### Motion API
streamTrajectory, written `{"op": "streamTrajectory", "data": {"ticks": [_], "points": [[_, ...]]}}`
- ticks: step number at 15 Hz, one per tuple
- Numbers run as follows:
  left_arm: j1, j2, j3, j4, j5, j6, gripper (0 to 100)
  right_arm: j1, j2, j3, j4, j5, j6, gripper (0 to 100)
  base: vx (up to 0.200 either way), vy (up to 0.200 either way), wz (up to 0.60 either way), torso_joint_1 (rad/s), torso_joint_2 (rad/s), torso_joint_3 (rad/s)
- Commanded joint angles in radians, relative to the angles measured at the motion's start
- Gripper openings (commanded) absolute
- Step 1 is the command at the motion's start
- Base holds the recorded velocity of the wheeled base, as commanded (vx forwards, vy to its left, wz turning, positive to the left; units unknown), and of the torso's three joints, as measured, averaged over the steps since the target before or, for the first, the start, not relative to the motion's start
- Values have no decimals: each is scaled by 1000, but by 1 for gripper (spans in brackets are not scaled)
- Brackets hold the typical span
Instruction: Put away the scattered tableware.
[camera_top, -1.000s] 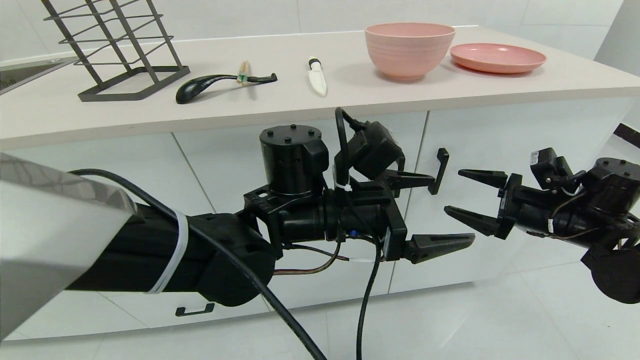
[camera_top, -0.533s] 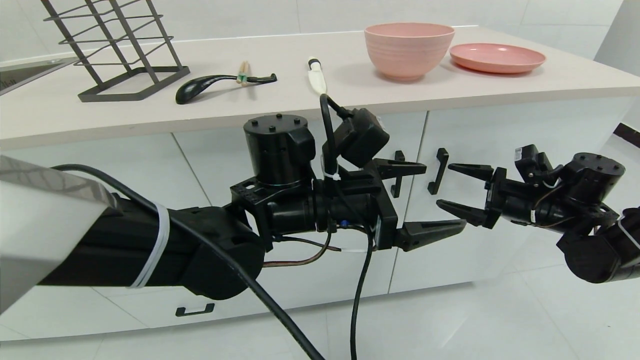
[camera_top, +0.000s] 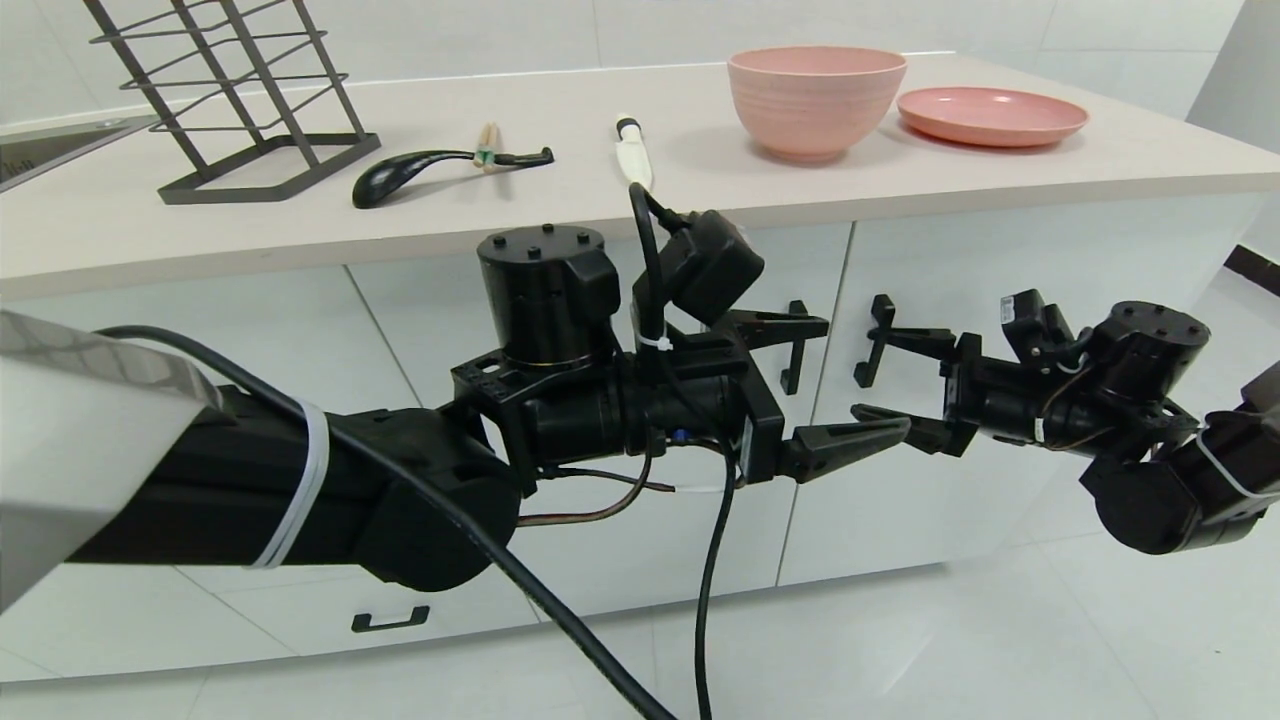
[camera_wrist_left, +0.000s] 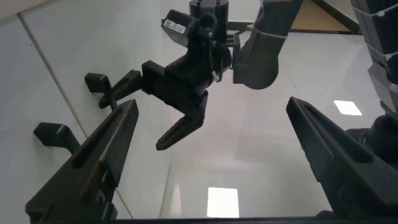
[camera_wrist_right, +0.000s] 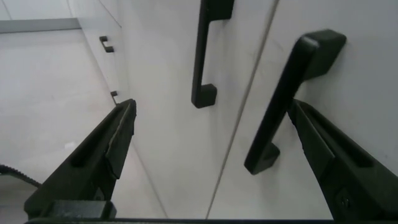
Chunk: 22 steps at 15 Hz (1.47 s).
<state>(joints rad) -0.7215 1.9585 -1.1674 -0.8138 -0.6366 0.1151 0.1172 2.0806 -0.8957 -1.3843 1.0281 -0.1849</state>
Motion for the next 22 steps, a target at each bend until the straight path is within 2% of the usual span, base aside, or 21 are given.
{"op": "streamTrajectory", "data": {"ticks": [1, 2, 5, 9, 12, 17, 18, 22], "points": [[1, 2, -1, -1, 17, -2, 100, 2, 1, -14, -1, 20, -1, 100, 0, 0, 0, 0, 0, 0], [1, 3, 0, 1, 25, -9, 100, 1, 6, -31, -1, 64, 1, 100, 0, 0, 0, 0, 0, 0], [2, 3, 0, -4, 26, -15, 100, 2, 33, -74, -2, 84, 13, 100, 0, 0, 0, 0, 0, 0], [8, 17, -1, -8, 25, -15, 100, 1, 50, -78, -12, 207, 56, 100, 0, 0, 0, 0, 0, 0], [8, 36, -23, -8, 26, -15, 100, -1, 30, -65, -19, 256, 56, 100, 0, 0, 0, 0, 0, 0], [11, 94, -101, -7, 25, -15, 100, -8, -77, 127, -29, 388, 58, 100, 0, 0, 0, 0, 0, 0], [13, 122, -146, -4, 25, -15, 100, -8, -114, 193, -35, 406, 56, 100, 0, 0, 0, 0, 0, 0], [1, 197, -270, -4, 25, -15, 100, -8, -188, 253, -38, 440, 56, 100, 0, 0, 0, 0, 0, 0]]}}
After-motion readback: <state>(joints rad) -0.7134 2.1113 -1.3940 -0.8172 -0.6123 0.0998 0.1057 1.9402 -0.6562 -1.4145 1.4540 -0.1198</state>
